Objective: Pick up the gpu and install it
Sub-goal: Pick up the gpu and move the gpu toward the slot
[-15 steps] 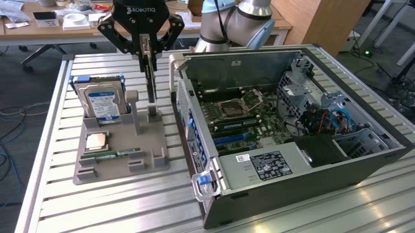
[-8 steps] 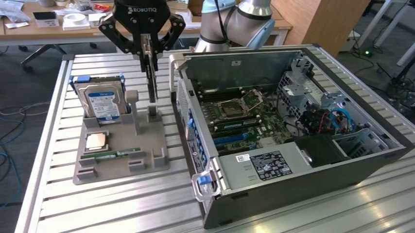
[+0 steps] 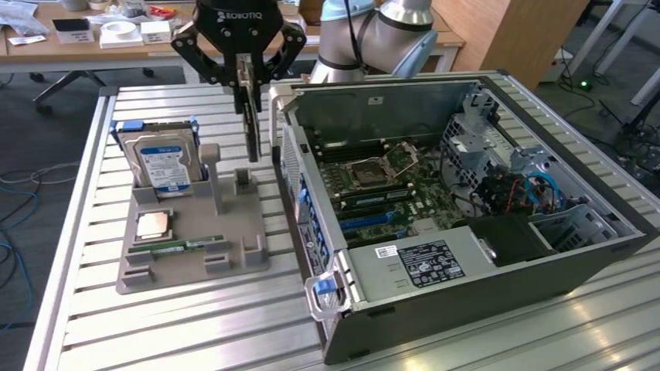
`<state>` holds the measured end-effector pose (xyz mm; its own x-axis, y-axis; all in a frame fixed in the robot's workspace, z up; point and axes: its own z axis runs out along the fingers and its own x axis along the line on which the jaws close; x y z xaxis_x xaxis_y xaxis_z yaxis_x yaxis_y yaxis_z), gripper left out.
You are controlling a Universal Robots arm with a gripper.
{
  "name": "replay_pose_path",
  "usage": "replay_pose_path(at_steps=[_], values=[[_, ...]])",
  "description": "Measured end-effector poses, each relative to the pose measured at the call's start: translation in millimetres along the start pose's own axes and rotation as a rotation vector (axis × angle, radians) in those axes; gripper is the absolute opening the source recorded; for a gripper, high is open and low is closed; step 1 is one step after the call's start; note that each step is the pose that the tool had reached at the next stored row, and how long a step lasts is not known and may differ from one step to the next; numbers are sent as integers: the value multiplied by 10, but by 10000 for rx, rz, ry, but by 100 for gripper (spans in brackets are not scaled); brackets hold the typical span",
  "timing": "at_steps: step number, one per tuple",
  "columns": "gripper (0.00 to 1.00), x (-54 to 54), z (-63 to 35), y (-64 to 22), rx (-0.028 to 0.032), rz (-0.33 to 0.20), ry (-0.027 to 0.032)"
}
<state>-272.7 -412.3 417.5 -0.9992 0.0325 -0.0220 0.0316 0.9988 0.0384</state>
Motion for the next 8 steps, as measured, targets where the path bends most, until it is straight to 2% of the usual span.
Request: replay_pose_path(at_steps=[8], values=[[26,-219,5,7,0,1,0]])
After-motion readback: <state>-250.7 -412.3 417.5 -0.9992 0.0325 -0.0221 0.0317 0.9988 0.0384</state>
